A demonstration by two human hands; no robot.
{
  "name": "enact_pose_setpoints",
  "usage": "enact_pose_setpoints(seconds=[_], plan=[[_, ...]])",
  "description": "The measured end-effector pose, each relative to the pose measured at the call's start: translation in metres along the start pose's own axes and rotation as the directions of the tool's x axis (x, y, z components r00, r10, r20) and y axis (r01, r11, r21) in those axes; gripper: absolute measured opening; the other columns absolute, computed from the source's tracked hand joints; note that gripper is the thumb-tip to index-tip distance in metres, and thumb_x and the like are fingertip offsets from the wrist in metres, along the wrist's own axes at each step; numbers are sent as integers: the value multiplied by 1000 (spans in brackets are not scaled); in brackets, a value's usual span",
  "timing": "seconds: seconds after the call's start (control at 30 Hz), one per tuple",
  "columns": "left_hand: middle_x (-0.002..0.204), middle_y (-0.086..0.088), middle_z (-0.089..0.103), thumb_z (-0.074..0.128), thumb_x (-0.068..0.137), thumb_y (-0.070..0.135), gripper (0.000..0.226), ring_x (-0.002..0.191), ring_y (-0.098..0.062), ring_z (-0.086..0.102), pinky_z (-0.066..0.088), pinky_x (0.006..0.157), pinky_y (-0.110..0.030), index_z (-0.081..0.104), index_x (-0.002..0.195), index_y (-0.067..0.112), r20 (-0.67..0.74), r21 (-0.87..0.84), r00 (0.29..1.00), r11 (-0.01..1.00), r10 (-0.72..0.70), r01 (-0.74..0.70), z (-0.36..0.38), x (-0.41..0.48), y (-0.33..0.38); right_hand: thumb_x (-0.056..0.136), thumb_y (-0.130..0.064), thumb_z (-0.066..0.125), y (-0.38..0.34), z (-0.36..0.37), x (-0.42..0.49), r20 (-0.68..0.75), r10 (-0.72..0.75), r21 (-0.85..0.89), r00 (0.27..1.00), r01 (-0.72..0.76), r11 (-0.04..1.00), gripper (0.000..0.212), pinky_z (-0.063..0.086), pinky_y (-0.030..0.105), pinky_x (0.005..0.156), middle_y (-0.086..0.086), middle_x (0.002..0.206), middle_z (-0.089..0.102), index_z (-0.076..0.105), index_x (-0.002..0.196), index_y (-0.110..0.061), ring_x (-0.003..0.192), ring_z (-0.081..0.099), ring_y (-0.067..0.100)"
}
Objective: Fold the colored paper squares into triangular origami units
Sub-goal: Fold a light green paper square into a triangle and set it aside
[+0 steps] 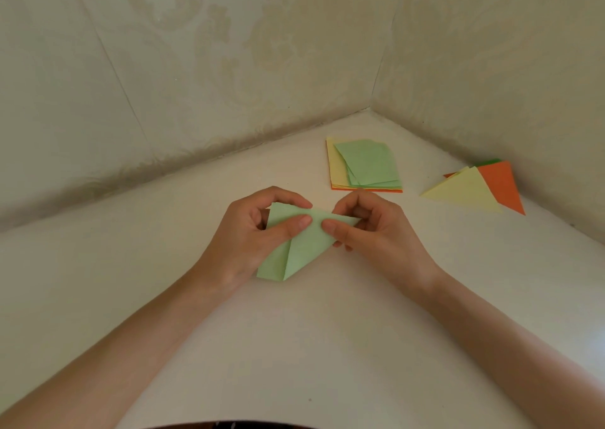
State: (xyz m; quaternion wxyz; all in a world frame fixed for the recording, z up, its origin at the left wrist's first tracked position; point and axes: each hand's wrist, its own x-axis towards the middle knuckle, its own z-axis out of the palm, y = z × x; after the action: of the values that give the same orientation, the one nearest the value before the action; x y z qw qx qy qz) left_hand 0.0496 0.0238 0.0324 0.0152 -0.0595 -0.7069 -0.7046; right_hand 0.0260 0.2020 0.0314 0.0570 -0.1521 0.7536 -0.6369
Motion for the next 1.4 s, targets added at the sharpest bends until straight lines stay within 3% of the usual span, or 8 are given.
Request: enact_pose_setpoints(seconds=[0.13, 0.3, 0.43, 0.63, 0.77, 0.93, 1.1, 1.4], plan=[[70, 6, 67, 69, 69, 20, 14, 65, -8, 62, 47, 57, -18, 68, 83, 18, -33, 5, 999, 999, 39, -39, 1, 1, 0, 79, -4, 69, -1, -3, 1, -13, 98, 178, 995, -94, 980, 28, 45, 25, 53, 2, 67, 62, 55, 102, -11, 57, 57, 15], [70, 12, 66, 69, 70, 19, 12, 63, -4, 59, 45, 56, -15, 66, 82, 17, -71, 9, 994, 996, 87, -87, 2, 1, 1, 70, -19, 68, -1, -5, 3, 41, 160, 278, 986, -165, 946, 20, 42, 21, 49, 4, 64, 63, 64, 84, -6, 54, 53, 14], [69, 11, 65, 69, 74, 14, 8, 61, -5, 58, 44, 54, -15, 66, 79, 18, -86, 20, 990, 994, 112, -111, 2, 0, 0, 78, -8, 66, -2, -5, 3, 3, 113, 284, 994, -110, 953, 5, 43, 21, 51, 4, 60, 61, 63, 82, -8, 56, 50, 17], [67, 12, 64, 67, 80, 5, 13, 58, -3, 55, 42, 53, -13, 65, 80, 18, -86, 32, 988, 992, 125, -123, 4, 0, 0, 83, 0, 63, -1, -4, 3, -34, 81, 288, 996, -68, 955, 8, 44, 22, 51, 4, 59, 60, 64, 80, -8, 54, 54, 14], [69, 10, 65, 68, 77, 11, 9, 61, -6, 57, 44, 54, -15, 66, 81, 19, -88, 24, 989, 993, 114, -113, 4, 0, -1, 83, 0, 63, -1, -4, 3, -48, 80, 275, 996, -64, 959, 9, 45, 22, 51, 3, 57, 60, 64, 79, -9, 53, 54, 13], [66, -13, 61, 69, 72, 26, 15, 58, -15, 53, 40, 52, -21, 70, 82, 37, -96, 62, 990, 993, 108, -103, 2, 0, -2, 83, 1, 63, -1, -4, 3, -54, 89, 280, 995, -71, 957, 8, 46, 22, 51, 4, 57, 60, 64, 80, -7, 53, 54, 13], [74, 10, 67, 68, 73, 18, 11, 64, -5, 59, 45, 56, -15, 69, 83, 23, -86, 46, 988, 991, 130, -127, 2, 1, -2, 84, 1, 63, -2, -4, 3, -51, 89, 277, 995, -72, 958, 9, 46, 22, 52, 3, 57, 60, 64, 80, -7, 53, 55, 12], [74, 15, 70, 66, 81, 8, 10, 68, 4, 60, 43, 63, -8, 70, 79, 18, -111, 102, 982, 985, 150, -139, 0, 4, -5, 85, 3, 62, -2, -2, 2, -68, 66, 190, 995, -52, 980, 11, 46, 22, 53, 3, 56, 60, 63, 80, -7, 52, 53, 13]])
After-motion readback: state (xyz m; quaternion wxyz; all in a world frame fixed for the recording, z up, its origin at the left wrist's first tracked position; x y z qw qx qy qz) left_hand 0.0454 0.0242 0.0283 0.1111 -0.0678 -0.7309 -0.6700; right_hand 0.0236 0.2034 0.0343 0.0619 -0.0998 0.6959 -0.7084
